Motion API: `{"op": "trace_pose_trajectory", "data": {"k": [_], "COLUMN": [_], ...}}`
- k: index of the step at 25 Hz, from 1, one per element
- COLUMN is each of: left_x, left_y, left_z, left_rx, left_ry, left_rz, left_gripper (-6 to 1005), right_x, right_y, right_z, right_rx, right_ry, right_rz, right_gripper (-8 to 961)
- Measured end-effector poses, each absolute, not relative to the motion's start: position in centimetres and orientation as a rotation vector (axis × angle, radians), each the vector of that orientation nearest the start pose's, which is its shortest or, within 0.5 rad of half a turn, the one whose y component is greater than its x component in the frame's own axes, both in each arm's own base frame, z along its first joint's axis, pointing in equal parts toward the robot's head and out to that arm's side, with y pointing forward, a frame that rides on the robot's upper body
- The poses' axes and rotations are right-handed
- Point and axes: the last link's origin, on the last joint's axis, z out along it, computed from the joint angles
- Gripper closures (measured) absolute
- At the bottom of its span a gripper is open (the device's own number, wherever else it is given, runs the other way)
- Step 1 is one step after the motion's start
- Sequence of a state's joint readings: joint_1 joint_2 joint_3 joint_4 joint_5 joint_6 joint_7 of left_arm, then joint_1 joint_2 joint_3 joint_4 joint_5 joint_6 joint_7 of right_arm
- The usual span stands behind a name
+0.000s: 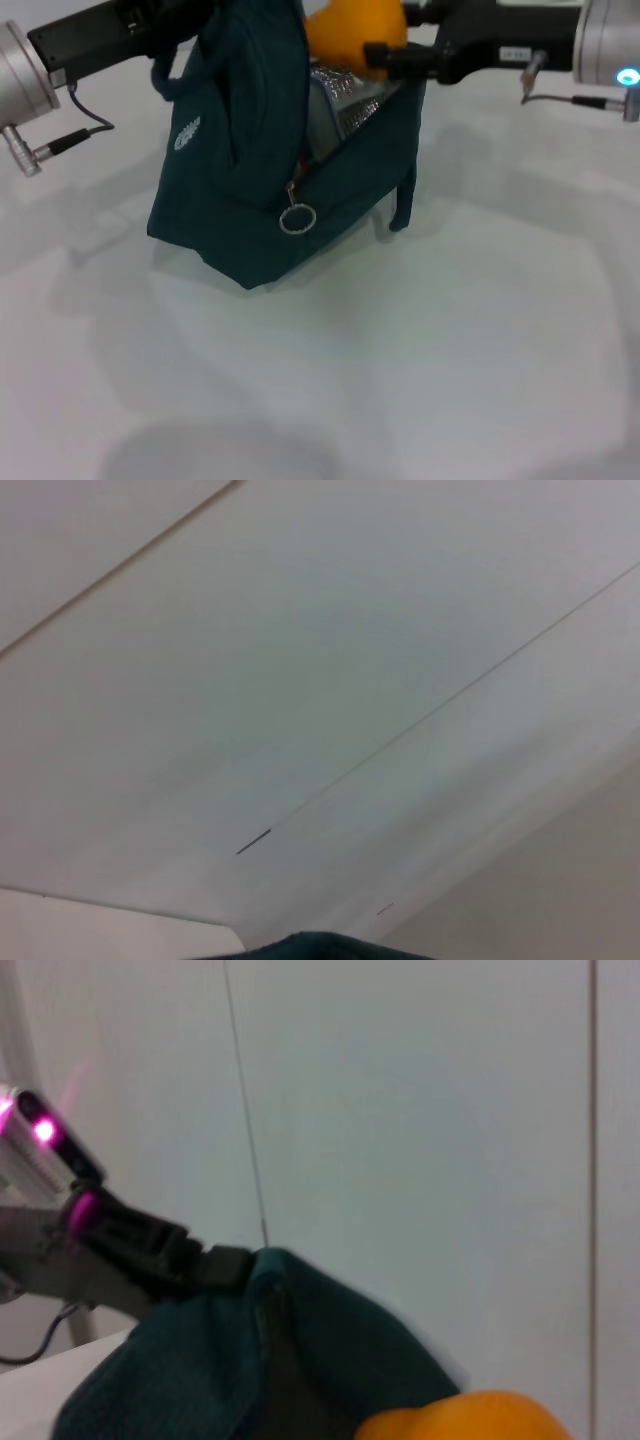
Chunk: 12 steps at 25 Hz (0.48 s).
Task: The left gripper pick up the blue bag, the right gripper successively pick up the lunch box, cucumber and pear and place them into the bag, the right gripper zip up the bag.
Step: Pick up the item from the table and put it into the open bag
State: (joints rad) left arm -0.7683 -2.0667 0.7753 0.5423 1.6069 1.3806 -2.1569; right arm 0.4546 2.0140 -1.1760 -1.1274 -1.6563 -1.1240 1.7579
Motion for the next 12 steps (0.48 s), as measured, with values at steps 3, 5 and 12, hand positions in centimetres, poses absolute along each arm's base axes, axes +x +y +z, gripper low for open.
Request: {"op": "trace_pose_trajectory", "data": {"k": [3,5,12], "left_x": [-15.8,-15.8,-15.6], "left_y": [41.1,41.2,41.2], "left_z": [0.9,0.9,0.9], "left_rx": [-2.369,-2.367,-2.375], "left_ry": [-1.519,-1.517,-1.513], "left_rz": [-1.302,-1.300,-1.302], "left_gripper": [948,948,948], "right_x": [17.8,17.7,17.0], "right_y": [38.8,38.6,39.1], "right_z": [4.3,3.7,2.6], "right_rx": [-2.510,-2.536,-2.574], "right_ry": [0.491,0.494,0.492], "right_rz": [0.667,0.668,0.662], "right_gripper": [254,254,255]}}
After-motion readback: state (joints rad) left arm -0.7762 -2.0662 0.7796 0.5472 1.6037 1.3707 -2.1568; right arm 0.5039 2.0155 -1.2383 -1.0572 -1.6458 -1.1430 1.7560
